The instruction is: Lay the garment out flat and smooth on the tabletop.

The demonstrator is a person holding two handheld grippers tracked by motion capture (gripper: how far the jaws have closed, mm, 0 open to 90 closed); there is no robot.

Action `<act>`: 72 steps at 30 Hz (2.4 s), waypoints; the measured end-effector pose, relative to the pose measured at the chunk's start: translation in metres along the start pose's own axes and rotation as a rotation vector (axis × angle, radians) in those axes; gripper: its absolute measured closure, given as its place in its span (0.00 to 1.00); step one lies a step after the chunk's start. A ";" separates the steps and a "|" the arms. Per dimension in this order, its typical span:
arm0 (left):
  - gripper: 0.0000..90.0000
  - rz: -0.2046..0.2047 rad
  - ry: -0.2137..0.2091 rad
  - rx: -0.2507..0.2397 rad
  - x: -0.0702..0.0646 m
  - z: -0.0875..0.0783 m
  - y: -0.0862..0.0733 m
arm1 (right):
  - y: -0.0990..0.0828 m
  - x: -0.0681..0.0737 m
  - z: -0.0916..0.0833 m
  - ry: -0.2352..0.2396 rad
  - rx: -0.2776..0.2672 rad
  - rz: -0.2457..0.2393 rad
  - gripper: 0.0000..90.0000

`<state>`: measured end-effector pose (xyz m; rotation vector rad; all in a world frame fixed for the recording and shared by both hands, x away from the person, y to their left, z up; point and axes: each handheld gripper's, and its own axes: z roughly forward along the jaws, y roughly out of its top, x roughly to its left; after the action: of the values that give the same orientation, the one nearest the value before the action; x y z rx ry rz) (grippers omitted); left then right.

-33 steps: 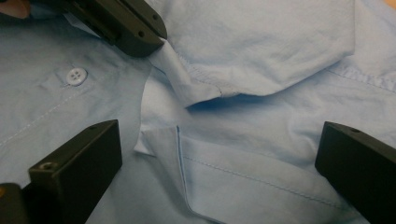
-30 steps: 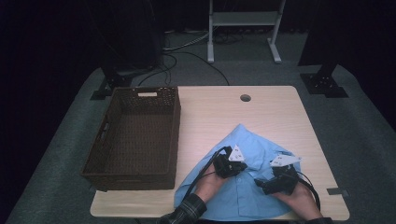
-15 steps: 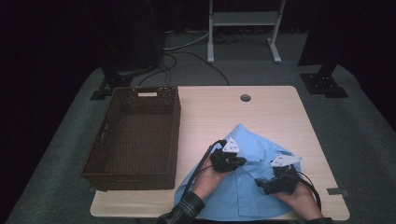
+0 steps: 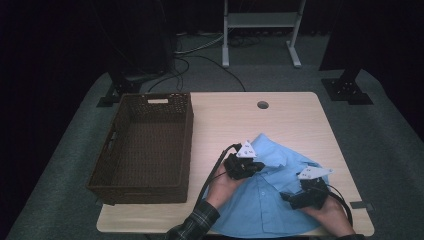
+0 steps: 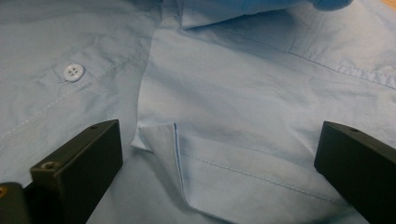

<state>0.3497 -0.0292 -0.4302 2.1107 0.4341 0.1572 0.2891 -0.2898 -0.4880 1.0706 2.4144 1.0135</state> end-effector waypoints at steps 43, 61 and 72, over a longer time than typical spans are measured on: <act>0.99 -0.071 0.075 -0.092 0.035 -0.020 0.026 | -0.030 -0.019 -0.030 -0.007 -0.001 0.009 0.00; 0.99 -0.125 0.141 -0.115 0.053 -0.026 0.019 | -0.037 -0.024 -0.037 -0.026 0.000 0.027 0.00; 0.99 -0.177 0.228 -0.109 0.067 -0.032 0.007 | -0.036 -0.025 -0.037 -0.027 0.000 0.027 0.00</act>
<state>0.4051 0.0169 -0.4110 1.9437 0.7292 0.3130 0.2674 -0.3427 -0.4884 1.1126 2.3850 1.0019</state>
